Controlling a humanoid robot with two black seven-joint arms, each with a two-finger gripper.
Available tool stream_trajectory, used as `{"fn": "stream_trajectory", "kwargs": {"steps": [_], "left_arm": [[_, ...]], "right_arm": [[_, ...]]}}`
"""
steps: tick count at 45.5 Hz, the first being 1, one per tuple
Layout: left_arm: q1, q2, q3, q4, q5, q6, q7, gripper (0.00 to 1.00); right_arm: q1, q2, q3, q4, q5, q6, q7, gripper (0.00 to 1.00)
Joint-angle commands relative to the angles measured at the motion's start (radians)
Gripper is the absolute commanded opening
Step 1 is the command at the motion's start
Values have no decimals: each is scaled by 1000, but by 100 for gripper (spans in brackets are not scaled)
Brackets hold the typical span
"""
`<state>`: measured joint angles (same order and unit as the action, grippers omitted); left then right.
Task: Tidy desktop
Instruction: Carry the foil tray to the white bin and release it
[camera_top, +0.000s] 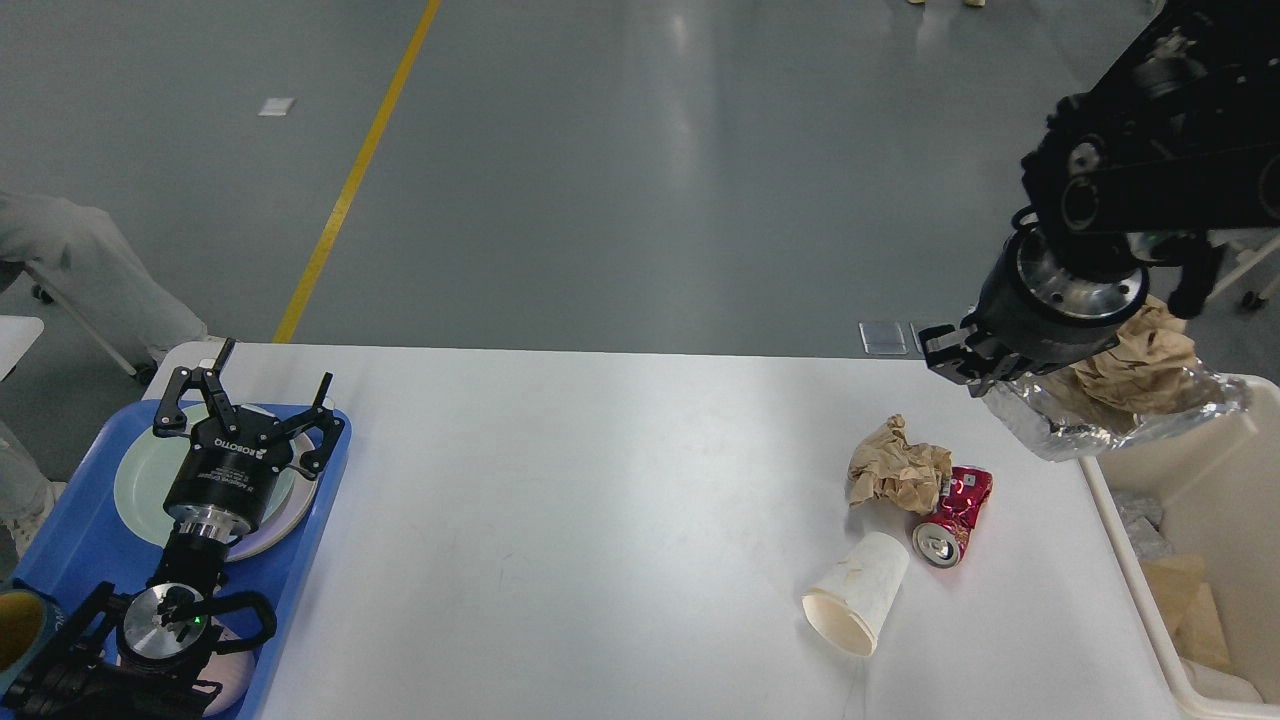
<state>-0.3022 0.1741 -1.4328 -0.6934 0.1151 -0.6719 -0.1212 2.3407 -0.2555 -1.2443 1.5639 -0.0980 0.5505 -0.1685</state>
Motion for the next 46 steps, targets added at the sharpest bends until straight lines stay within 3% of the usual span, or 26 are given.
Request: {"fn": "stream_trajectory", "kwargs": {"steps": [1, 8, 14, 27, 37, 46], "left_arm": [[0, -1, 0, 0, 0, 0, 0, 96], [0, 1, 0, 0, 0, 0, 0, 96], [0, 1, 0, 0, 0, 0, 0, 96], [0, 1, 0, 2, 0, 0, 0, 96], [0, -1, 0, 2, 0, 0, 0, 96], [0, 1, 0, 0, 0, 0, 0, 96]], "right_arm": [[35, -45, -157, -4, 7, -3, 139, 0], [2, -74, -302, -34, -12, -56, 164, 0], [-135, -186, -310, -128, -83, -75, 158, 0], [-621, -320, -199, -525, -126, -149, 162, 0], [-1052, -307, -14, -882, -126, -193, 162, 0], [-1392, -183, 97, -1175, -124, -294, 156, 0]]}}
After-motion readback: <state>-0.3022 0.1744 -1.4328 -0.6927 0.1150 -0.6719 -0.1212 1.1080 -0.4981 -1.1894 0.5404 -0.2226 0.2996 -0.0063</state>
